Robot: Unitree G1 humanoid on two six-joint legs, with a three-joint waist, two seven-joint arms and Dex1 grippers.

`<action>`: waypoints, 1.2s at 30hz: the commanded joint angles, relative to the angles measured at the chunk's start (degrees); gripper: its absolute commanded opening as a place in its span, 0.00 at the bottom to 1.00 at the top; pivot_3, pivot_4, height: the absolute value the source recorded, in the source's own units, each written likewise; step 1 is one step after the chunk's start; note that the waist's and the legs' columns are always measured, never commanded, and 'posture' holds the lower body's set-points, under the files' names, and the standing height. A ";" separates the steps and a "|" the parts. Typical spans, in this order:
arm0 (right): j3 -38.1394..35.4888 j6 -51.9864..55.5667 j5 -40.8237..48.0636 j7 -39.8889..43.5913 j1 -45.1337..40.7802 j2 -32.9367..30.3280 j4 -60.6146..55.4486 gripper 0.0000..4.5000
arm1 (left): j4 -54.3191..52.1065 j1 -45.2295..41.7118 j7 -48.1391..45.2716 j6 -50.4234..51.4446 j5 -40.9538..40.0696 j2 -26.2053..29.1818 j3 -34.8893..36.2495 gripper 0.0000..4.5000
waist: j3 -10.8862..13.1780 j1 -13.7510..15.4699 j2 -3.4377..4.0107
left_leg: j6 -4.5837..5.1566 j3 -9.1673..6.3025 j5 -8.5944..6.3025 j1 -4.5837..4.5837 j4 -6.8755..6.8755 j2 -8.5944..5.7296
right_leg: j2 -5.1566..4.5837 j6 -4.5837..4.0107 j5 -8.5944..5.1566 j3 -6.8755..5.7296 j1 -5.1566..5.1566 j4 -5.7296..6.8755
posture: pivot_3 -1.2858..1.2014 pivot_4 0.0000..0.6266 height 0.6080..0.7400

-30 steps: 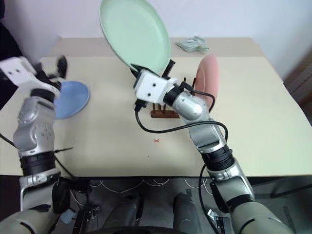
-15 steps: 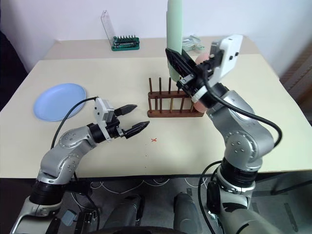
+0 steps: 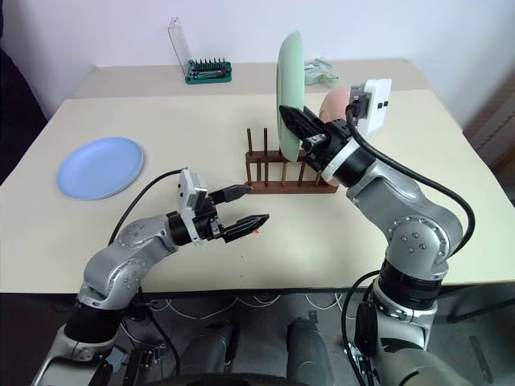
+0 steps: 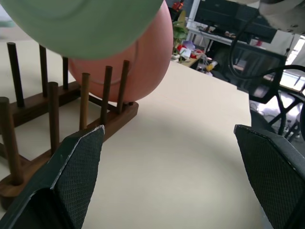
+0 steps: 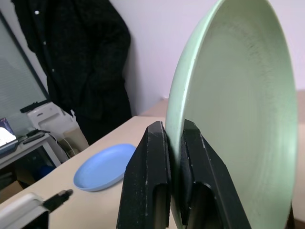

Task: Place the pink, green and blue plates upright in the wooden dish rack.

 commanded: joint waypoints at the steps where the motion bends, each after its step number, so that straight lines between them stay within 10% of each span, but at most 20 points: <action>1: -0.52 -1.87 1.19 0.08 -0.75 -1.62 0.57 0.00 | -1.55 -0.13 0.20 -2.62 1.70 0.78 1.54 0.99 | 0.00 -0.01 0.00 | 0.00 0.00 0.00 0.00 0.00 0.00 | 0.00 0.00 0.00 0.00 0.00 0.00 | 0.52 0.24 1.00; 23: -1.08 2.60 7.00 -8.68 -2.20 -2.13 10.33 0.00 | 3.35 -1.93 -0.55 -8.67 7.91 2.95 3.33 0.99 | 0.01 0.07 0.01 | 0.00 0.00 0.00 -0.02 -0.01 0.00 | 0.00 0.00 0.00 0.00 0.00 -0.03 | 0.52 0.24 1.00; 32: 0.24 2.21 7.80 -10.94 -2.34 -3.49 8.18 0.90 | 1.32 -2.75 0.51 -6.22 7.52 2.85 3.24 1.00 | 0.01 0.00 0.01 | 0.00 0.00 0.00 -0.02 -0.02 0.00 | 0.00 0.00 0.00 0.00 0.00 -0.03 | 0.52 0.24 1.00; 36: 0.26 2.74 8.13 -11.87 -2.69 -5.15 6.53 0.90 | 2.25 -2.25 -0.05 -7.08 7.87 2.78 3.30 1.00 | 0.01 0.04 0.02 | 0.00 0.00 0.00 -0.02 -0.02 0.00 | 0.00 0.01 0.00 0.00 0.00 -0.03 | 0.52 0.24 1.00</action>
